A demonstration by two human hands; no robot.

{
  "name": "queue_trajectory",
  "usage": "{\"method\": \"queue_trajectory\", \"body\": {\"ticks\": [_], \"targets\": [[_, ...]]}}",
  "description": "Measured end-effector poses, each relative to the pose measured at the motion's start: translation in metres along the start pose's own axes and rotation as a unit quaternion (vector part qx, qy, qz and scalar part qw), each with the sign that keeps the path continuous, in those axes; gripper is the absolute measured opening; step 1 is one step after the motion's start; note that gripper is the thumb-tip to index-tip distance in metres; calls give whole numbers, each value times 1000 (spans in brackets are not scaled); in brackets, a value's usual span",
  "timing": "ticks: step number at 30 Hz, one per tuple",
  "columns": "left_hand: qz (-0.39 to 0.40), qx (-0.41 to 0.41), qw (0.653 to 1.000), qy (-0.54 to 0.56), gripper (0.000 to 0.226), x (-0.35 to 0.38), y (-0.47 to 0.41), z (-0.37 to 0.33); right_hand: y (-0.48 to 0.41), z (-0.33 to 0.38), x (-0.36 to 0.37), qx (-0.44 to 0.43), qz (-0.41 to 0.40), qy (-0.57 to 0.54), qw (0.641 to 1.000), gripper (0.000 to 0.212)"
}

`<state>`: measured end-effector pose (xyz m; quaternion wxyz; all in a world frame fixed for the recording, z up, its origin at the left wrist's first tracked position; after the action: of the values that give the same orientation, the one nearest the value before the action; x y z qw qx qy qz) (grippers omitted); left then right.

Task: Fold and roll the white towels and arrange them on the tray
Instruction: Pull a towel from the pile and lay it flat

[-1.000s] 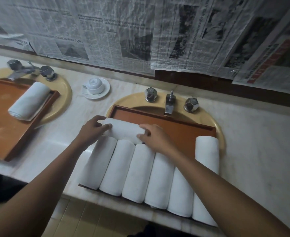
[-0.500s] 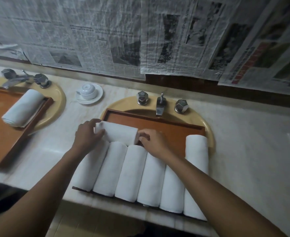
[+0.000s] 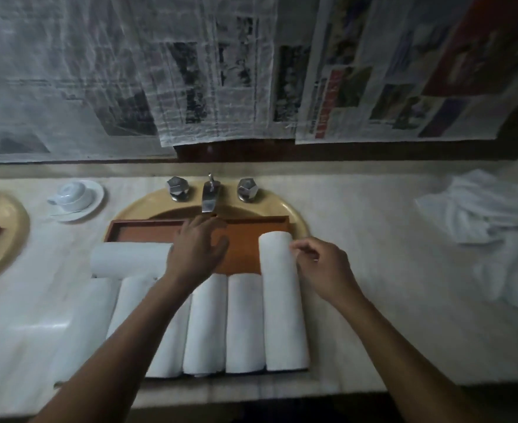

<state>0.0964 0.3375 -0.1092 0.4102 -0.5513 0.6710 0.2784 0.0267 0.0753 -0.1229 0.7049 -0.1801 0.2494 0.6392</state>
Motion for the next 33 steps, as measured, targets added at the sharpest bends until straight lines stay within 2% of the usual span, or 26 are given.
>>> {"method": "queue_trajectory", "body": {"ticks": [4,9,18,21,23,25,27,29,31,33], "targets": [[30,65,996,56,33,35,-18,-86,15,-42,-70,23,-75,-6,997,16],[68,97,990,82,25,86,-38,-187,31,-100,-157,59,-143,-4,988,15],[107,112,980,125,19,197,-52,-341,40,-242,-296,136,-174,59,974,18],[129,98,976,149,18,233,-50,-384,35,-312,-323,226,-128,158,953,38],[143,99,972,159,18,256,-48,-405,36,-356,-334,303,-80,256,914,63],[158,95,970,160,18,272,-45,-418,39,-389,-341,336,-77,302,889,76],[172,83,969,158,18,286,-43,-425,42,-409,-349,305,-113,318,891,67],[185,71,967,162,17,298,-42,-429,41,-418,-355,249,-145,265,920,41],[201,51,963,172,17,310,-41,-431,40,-412,-357,210,-127,188,951,25],[236,-3,954,183,15,325,-39,-427,45,-395,-355,194,-92,120,969,23]]}}
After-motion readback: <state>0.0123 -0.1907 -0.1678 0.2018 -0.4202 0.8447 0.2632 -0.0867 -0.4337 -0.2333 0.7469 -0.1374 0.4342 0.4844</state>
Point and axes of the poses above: each hand's wrist, its own y-axis away from the middle knuckle, its own x-axis out of the palm, z = x × y, the point moved 4 cm from there along -y, towards the middle knuckle, and after that the axes turned 3 degrees about z, right-handed, at the moved point
